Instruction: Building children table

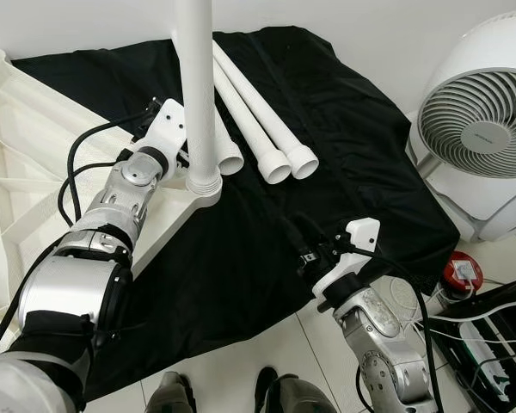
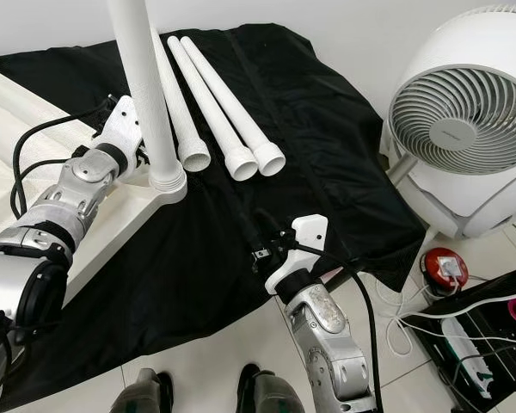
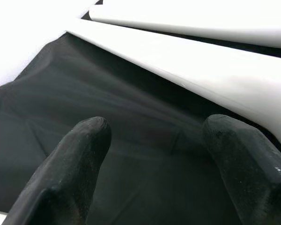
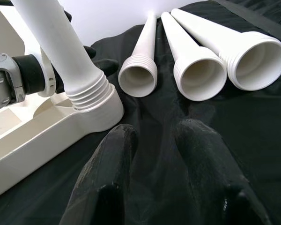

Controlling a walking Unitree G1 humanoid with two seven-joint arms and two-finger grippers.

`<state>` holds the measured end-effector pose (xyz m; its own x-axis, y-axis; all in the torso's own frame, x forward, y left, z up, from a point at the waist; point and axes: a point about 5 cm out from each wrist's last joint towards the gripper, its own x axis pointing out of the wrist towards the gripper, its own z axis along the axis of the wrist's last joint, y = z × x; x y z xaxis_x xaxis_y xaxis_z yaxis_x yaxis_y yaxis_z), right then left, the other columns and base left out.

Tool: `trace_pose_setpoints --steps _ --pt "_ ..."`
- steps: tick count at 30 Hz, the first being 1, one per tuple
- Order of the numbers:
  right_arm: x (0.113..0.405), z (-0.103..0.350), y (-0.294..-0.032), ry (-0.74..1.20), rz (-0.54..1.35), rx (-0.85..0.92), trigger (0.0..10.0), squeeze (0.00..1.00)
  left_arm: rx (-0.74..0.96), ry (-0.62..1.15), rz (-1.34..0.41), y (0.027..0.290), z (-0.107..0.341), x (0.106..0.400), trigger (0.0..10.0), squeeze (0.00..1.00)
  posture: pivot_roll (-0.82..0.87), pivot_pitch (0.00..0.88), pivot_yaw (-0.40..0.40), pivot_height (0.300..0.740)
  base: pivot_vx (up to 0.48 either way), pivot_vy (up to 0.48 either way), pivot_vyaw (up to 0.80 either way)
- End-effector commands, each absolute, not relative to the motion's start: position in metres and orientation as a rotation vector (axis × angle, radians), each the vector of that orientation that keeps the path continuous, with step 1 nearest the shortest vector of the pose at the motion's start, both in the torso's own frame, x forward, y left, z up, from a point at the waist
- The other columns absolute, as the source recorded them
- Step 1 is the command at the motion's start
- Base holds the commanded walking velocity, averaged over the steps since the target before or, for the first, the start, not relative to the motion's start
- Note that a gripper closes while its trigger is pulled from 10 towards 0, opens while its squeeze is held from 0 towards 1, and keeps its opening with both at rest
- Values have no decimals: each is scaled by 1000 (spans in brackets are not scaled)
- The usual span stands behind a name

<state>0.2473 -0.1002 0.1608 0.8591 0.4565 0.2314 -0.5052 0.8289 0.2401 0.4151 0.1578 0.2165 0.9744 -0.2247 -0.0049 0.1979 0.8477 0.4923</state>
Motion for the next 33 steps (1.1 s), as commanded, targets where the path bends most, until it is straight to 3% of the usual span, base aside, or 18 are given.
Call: trace_pose_setpoints --steps 1,5,8,14,26,31,33 --pt "245 159 -101 -153 503 292 10000 0 482 13 -156 167 205 415 10000 0 -102 229 -53 740 0 0 0" --pt "245 157 -103 -150 491 288 10000 0 435 -4 -9 193 209 413 10000 0 -103 224 -47 740 0 0 0" --pt "245 157 -103 -149 489 288 10000 0 427 -16 4 197 210 412 10000 0 -99 222 -45 740 0 0 0" --pt "248 154 -99 -142 504 293 10000 0 388 -145 -110 202 222 399 10000 0 -61 213 -48 740 0 0 0" --pt "254 150 -98 -136 507 277 10000 0 310 -196 -205 199 223 377 10000 0 -35 200 -47 740 0 0 0" --pt "262 147 -101 -123 459 202 10000 0 248 -192 -220 197 222 364 10000 0 -23 189 -49 740 0 0 0" --pt "275 144 -105 -106 393 78 10000 0 218 -194 -228 196 220 351 10000 0 -8 170 -57 740 0 0 0"
